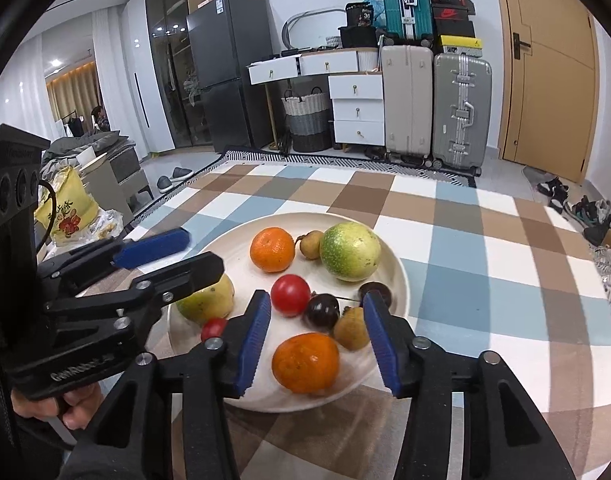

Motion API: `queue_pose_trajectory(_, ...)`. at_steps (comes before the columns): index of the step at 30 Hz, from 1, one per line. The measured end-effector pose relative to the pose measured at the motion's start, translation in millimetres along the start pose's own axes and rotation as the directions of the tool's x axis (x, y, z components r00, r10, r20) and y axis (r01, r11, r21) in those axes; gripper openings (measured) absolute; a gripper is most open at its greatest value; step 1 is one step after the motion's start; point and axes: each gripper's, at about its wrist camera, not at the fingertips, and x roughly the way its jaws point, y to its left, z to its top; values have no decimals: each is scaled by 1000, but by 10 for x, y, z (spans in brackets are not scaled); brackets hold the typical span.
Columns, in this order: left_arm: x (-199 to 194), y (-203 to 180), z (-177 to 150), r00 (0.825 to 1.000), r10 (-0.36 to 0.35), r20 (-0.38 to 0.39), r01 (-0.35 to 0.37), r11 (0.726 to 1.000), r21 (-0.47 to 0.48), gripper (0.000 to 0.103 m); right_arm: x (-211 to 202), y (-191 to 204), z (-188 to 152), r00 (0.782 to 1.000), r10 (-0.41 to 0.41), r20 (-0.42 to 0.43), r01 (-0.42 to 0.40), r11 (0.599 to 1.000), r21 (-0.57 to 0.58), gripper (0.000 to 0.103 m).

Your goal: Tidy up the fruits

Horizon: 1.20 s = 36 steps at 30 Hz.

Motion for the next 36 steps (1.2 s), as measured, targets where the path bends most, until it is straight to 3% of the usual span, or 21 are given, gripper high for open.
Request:
queue_pose_trajectory(2,-75,4,-6,1000,14,24,-14,1000,4,83,-47,-16,-11,1000,1,3,-1,1000,2,62)
queue_pose_trajectory(6,-220,32,-26,999,9,51,-9,1000,-3,95,-149,-66,-46,1000,4,24,-4,1000,8,86)
queue_pose_trajectory(8,-309,61,-60,997,8,71,-6,1000,-17,102,-190,-78,-59,999,18,31,-18,1000,13,92)
queue_pose_trajectory(10,-398,77,-96,996,6,84,-5,1000,-22,102,-241,-88,-93,999,30,39,-30,999,15,101)
queue_pose_trajectory(17,-606,93,-232,994,43,97,-40,999,-33,102,-435,-74,-259,994,56,94,-55,998,-11,102)
queue_pose_trajectory(26,-820,61,-376,992,39,122,-35,999,-33,102,-727,-57,-416,976,109,190,-101,994,-47,102)
queue_pose_trajectory(36,-860,9,-448,991,29,130,-28,1000,-12,102,-789,6,-518,973,110,203,-96,992,-80,102)
